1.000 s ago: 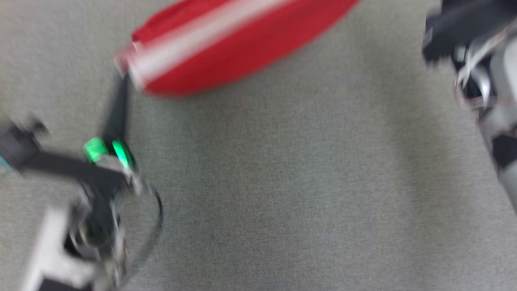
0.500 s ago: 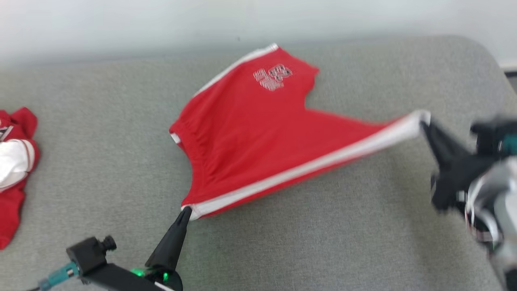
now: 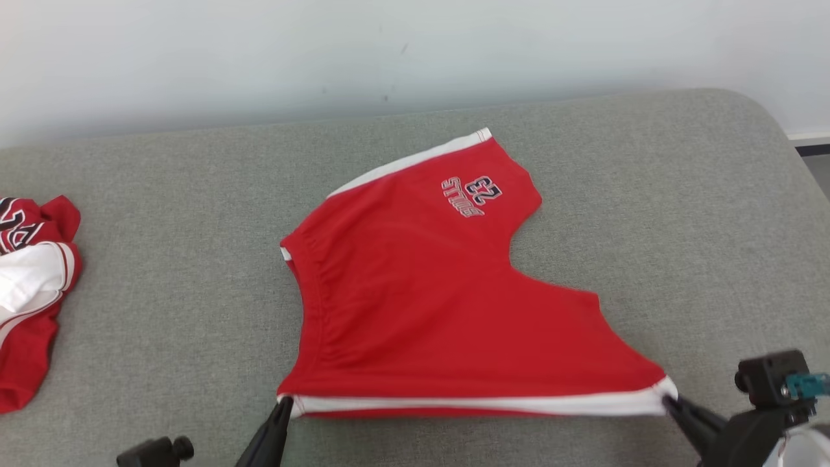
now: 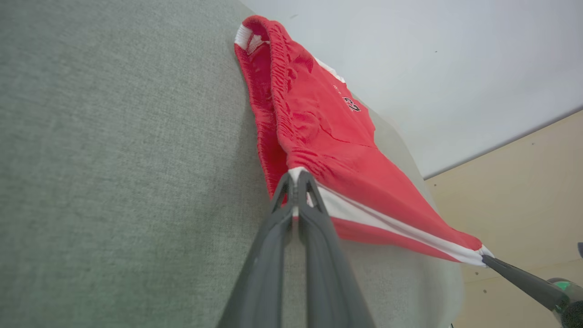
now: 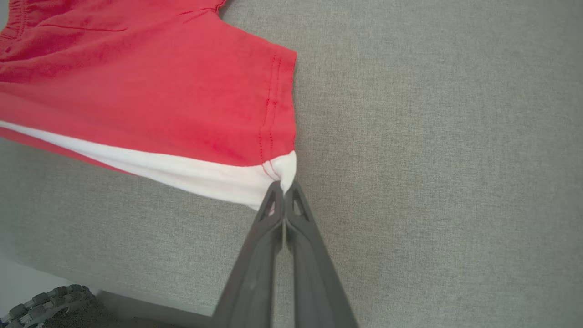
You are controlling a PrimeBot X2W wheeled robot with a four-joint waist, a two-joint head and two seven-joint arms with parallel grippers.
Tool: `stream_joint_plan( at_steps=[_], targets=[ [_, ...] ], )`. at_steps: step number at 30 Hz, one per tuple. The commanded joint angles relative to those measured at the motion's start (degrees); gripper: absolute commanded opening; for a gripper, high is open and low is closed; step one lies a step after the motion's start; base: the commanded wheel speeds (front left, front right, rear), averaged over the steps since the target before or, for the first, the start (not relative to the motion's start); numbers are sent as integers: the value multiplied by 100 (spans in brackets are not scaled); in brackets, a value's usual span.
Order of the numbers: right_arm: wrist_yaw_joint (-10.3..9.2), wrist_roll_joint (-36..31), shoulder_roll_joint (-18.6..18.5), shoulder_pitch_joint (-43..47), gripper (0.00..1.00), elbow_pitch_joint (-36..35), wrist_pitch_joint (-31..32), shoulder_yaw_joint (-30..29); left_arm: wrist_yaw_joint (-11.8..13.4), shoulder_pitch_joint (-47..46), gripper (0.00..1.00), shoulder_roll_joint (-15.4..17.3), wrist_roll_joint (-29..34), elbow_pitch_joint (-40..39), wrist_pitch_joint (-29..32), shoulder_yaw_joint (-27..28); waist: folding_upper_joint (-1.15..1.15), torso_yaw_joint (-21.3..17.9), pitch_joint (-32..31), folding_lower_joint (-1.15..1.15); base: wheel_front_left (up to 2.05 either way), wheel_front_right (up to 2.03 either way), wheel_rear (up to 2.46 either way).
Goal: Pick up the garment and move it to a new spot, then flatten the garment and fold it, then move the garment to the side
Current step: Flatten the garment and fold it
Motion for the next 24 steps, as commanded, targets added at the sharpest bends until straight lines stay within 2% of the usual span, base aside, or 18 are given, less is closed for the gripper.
stream_joint_plan(
  at_steps=[1,8,10,13,19,24],
  targets=[
    [-17,42,58,137,0,-103,120,-75,32,106,0,56,62,24,-28,8,1,-14,2,0,0,0,0],
    [-16,159,456,861,0,-787,933,-364,332,396,0,348,212,-91,332,-175,1,-48,18,0,0,0,0],
    [-17,113,527,924,0,-943,1001,-449,395,477,0,413,201,-205,375,-172,1,-53,19,0,0,0,0],
    [-16,27,584,763,0,-1085,827,-580,324,480,0,413,93,-448,299,-92,1,-38,20,0,0,0,0],
    [-16,-56,266,-134,0,-725,308,-434,351,13,0,278,206,-511,296,-85,1,16,52,0,0,0,0],
    [-16,17,-45,-1123,0,-1,-98,-113,438,-668,0,92,337,-171,332,-58,1,135,176,0,0,0,0]
  ],
)
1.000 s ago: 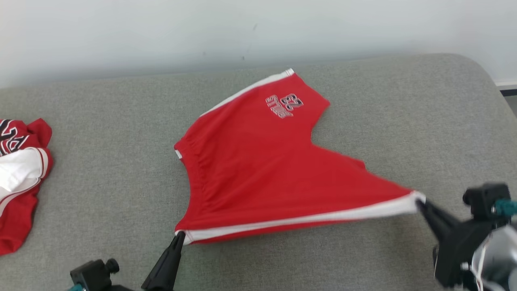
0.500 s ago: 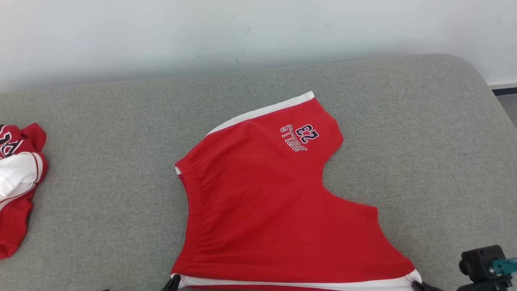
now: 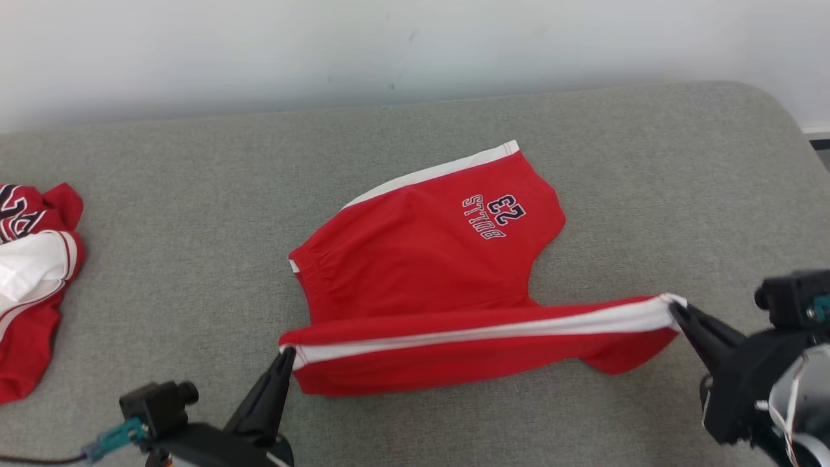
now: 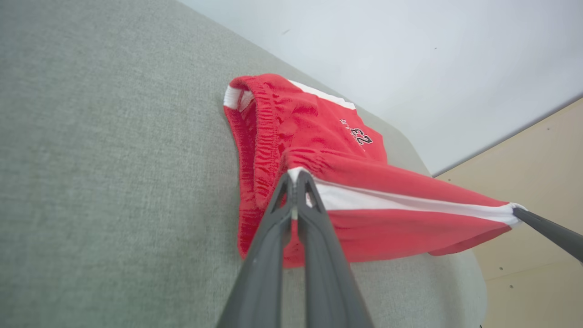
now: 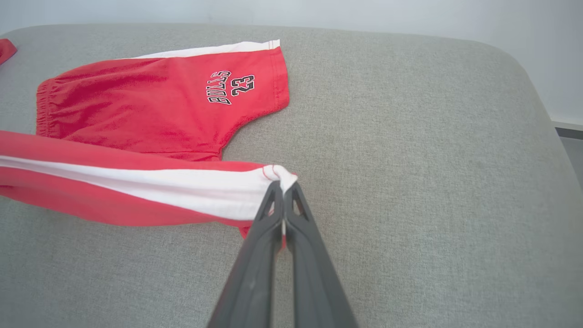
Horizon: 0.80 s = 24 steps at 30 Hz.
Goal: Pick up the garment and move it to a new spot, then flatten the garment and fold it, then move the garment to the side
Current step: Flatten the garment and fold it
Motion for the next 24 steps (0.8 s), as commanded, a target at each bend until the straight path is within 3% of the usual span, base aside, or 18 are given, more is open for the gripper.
stream_joint_plan(
  at_steps=[1,24],
  targets=[
    [-16,46,-139,-442,0,364,-188,144,54,-342,0,-88,91,227,16,20,0,100,95,-1,0,0,0],
    [-15,-705,-598,-4263,0,4060,-2118,1789,128,-2784,0,-1014,438,2053,73,-117,0,682,1005,-1,0,0,0]
  ],
)
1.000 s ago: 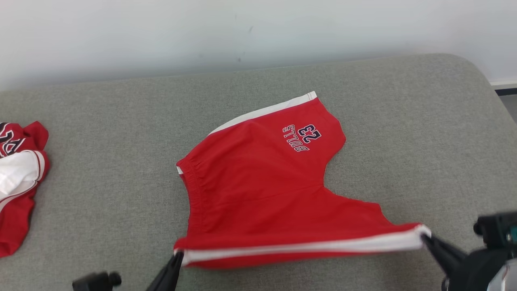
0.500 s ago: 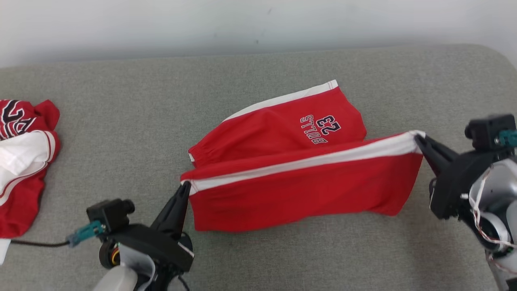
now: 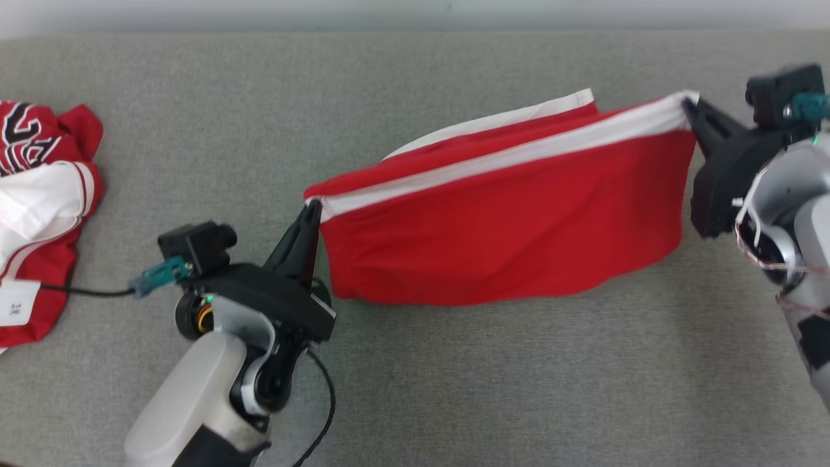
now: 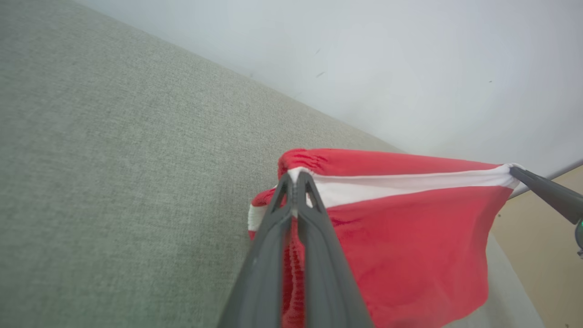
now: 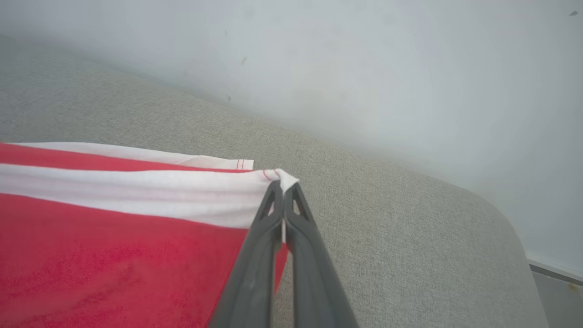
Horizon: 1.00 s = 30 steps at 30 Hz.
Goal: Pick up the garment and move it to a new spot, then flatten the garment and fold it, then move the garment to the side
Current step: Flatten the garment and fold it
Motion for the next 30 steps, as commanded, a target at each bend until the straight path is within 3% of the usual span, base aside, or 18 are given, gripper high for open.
stream_joint_plan(
  at_steps=[1,18,19,20,21,22,23,30],
  targets=[
    [-15,-66,-23,-218,0,180,-140,75,27,-164,0,-50,37,66,3,5,-1,160,214,-1,0,0,0],
    [-15,-537,74,-1839,0,2041,-1170,760,-118,-1136,0,-575,206,699,-53,-227,-1,703,905,-1,0,0,0],
    [-15,-521,114,-1879,0,2142,-1205,762,-138,-1172,58,-589,237,753,-55,-265,-1,720,918,-1,0,0,0],
    [-15,-544,131,-1949,0,2219,-1258,771,-140,-1215,100,-604,246,793,-112,-267,-1,736,936,-1,0,0,0],
    [-15,-572,136,-2022,35,2306,-1336,730,-146,-1249,100,-620,255,818,-155,-269,-1,750,949,-1,0,0,0],
    [-15,-581,154,-2056,94,2432,-1360,649,-156,-1264,100,-635,281,861,-196,-288,-1,760,955,-1,0,0,0],
    [-15,-619,194,-2093,100,2545,-1434,564,-151,-1295,100,-641,312,899,-251,-301,-1,768,962,-1,0,0,0],
    [-15,-572,459,-2205,100,2980,-1563,323,-200,-1250,100,-526,499,944,-663,-258,-1,762,840,-1,0,0,0]
  ],
)
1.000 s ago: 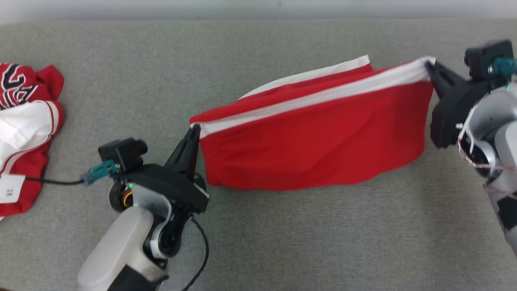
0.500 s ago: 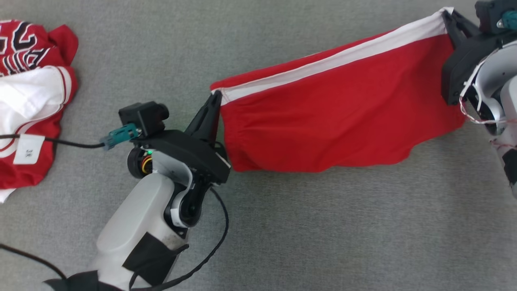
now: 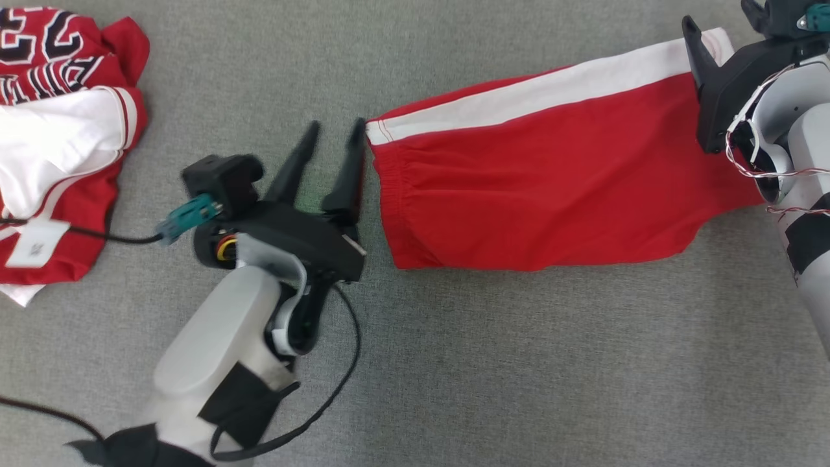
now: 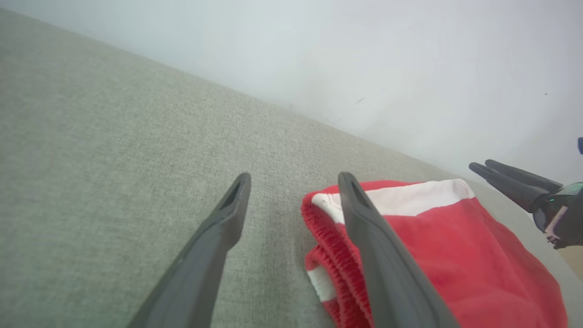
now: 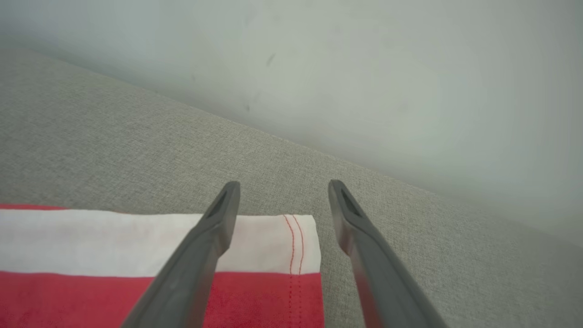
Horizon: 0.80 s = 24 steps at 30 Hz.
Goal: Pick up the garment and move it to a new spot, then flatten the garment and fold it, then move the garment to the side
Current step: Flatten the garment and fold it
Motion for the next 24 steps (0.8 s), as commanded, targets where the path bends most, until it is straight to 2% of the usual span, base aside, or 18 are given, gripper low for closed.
stream_joint_plan(
  at_steps=[1,8,13,16,18,24],
  targets=[
    [-15,73,-9,-68,100,34,33,-29,13,62,100,70,99,-40,-73,25,-1,-34,-84,-1,0,0,0],
    [-15,509,-41,204,100,266,896,-219,246,910,100,589,734,-809,-344,286,-1,-121,-449,-1,0,0,0],
    [-15,776,-134,510,100,275,1607,-450,334,1915,100,775,1307,-1931,-347,808,-1,-115,-656,-1,0,0,0],
    [-15,878,-69,817,100,193,1865,-671,390,2705,100,688,1631,-2628,-349,1170,-1,-64,-720,-1,0,0,0],
    [-15,921,-34,929,100,140,1961,-794,345,3002,100,633,1726,-2812,-350,1282,-1,-16,-716,-1,0,0,0],
    [-15,863,129,1157,100,126,2246,-1168,228,3346,100,440,1856,-2937,-351,1412,-1,146,-648,-1,0,0,0]
  ],
)
